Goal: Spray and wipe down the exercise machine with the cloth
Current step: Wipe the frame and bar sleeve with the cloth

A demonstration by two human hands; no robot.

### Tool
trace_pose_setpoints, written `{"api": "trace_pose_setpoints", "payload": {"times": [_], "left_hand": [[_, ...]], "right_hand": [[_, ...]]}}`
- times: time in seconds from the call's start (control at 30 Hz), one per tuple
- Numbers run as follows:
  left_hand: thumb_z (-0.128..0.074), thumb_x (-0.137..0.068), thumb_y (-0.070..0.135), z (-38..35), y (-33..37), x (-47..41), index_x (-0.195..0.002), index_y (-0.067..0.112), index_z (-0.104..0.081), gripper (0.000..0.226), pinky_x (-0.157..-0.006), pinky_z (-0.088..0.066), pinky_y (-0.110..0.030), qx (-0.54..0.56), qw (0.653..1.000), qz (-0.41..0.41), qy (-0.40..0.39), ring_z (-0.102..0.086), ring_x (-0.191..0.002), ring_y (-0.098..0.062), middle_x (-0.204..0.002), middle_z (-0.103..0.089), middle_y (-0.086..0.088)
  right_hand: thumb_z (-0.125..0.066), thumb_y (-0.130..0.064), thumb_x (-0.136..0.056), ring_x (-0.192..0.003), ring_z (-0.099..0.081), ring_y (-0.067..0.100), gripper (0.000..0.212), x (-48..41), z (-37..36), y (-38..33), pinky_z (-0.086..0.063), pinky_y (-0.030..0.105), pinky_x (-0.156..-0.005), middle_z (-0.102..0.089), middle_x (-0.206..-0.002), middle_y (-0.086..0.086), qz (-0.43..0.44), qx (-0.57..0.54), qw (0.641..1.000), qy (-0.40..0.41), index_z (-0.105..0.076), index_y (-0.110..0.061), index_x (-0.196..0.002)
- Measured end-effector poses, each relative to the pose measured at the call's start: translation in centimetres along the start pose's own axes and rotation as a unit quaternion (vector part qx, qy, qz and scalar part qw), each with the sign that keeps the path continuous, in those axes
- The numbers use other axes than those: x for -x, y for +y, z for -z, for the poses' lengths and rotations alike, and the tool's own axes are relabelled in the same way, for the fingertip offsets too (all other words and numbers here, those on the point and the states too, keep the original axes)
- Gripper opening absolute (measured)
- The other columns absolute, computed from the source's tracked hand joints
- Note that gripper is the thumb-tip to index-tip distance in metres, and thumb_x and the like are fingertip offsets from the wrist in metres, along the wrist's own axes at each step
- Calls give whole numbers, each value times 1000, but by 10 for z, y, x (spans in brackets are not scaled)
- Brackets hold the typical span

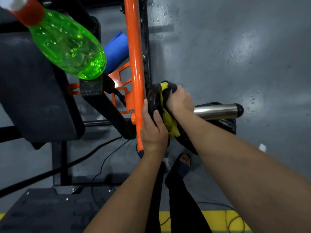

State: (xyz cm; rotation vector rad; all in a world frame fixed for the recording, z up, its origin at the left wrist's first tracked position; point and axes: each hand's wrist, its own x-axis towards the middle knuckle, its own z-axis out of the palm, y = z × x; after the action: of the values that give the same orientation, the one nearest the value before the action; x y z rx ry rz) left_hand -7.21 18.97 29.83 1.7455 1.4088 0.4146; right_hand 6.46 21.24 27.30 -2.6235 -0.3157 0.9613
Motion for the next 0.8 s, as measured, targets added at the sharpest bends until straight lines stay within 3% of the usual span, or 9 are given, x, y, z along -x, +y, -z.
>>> {"api": "trace_pose_setpoints", "payload": {"times": [0.07, 0.13, 0.17, 0.23, 0.33, 0.43, 0.53, 0.67, 0.8], "left_hand": [[-26, -104, 63, 5, -3, 2, -158, 44, -22, 57, -101, -51, -55, 18, 999, 2, -27, -59, -125, -40, -145, -55, -18], [-31, -98, 74, 11, -7, -2, -149, 60, -25, 53, -99, -51, -63, 45, 997, 28, -51, -58, -123, -47, -139, -56, -23], [-35, -97, 75, 16, -6, -5, -145, 58, -33, 51, -99, -51, -63, 45, 997, 37, -44, -60, -122, -44, -136, -58, -21], [-41, -98, 68, 25, 11, -14, -130, 36, -51, 46, -96, -53, -55, 54, 997, 49, -41, -63, -112, -29, -124, -61, -8], [-46, -102, 53, 33, 45, -53, -103, 20, -53, 34, -91, -51, -47, -59, 996, 53, -26, -59, -102, -24, -109, -51, 0], [-46, -104, 45, 12, 61, -97, -125, 16, -53, 36, -96, -49, -44, -106, 986, 78, -100, -58, -114, -29, -125, -56, -7], [-36, -108, 46, -10, 59, -119, -149, 18, -48, 51, -106, -40, -39, -161, 961, 85, -207, -51, -133, -32, -147, -55, -11], [-32, -111, 45, -4, 53, -119, -159, 20, -37, 55, -121, -25, -36, -96, 963, 116, -224, -33, -151, -25, -163, -38, -6], [-36, -111, 37, 7, 44, -88, -160, 18, -33, 53, -124, -22, -32, -70, 978, 42, -191, -29, -152, -18, -165, -35, -3]], "right_hand": [[-41, -54, -102, -119, -62, 37, 53, -8, 4, -8, -48, 40, -95, -67, -127, 17, -53, -14, 998, -12, -66, -13, -124], [-42, -55, -102, -115, -63, 39, 51, -11, 1, -8, -48, 40, -89, -67, -122, 17, -39, -18, 999, 7, -66, -14, -119], [-42, -54, -102, -111, -64, 39, 46, -9, 0, -5, -46, 40, -83, -68, -118, 18, -17, -17, 1000, 20, -65, -16, -116], [-43, -51, -102, -100, -64, 39, 36, -3, -4, 6, -39, 39, -74, -68, -104, 15, 43, -15, 997, 55, -59, -20, -109], [-48, -41, -100, -86, -61, 35, 19, 6, -6, 18, -36, 37, -67, -59, -86, 2, 175, -41, 981, 73, -51, -21, -99], [-55, -25, -95, -90, -60, 34, 12, 12, -10, 35, -39, 38, -66, -60, -95, 4, 274, -26, 959, 64, -51, -20, -105], [-58, -22, -91, -93, -60, 34, 21, 8, -11, 35, -46, 42, -71, -61, -99, 6, 268, -25, 962, 48, -50, -20, -111], [-58, -20, -90, -100, -60, 33, 35, 9, -9, 31, -46, 41, -78, -64, -108, 7, 239, 18, 969, 53, -50, -20, -124], [-46, -36, -101, -103, -64, 38, 32, 1, 1, 12, -44, 41, -76, -67, -112, 14, 137, 60, 989, -8, -49, -22, -129]]}}
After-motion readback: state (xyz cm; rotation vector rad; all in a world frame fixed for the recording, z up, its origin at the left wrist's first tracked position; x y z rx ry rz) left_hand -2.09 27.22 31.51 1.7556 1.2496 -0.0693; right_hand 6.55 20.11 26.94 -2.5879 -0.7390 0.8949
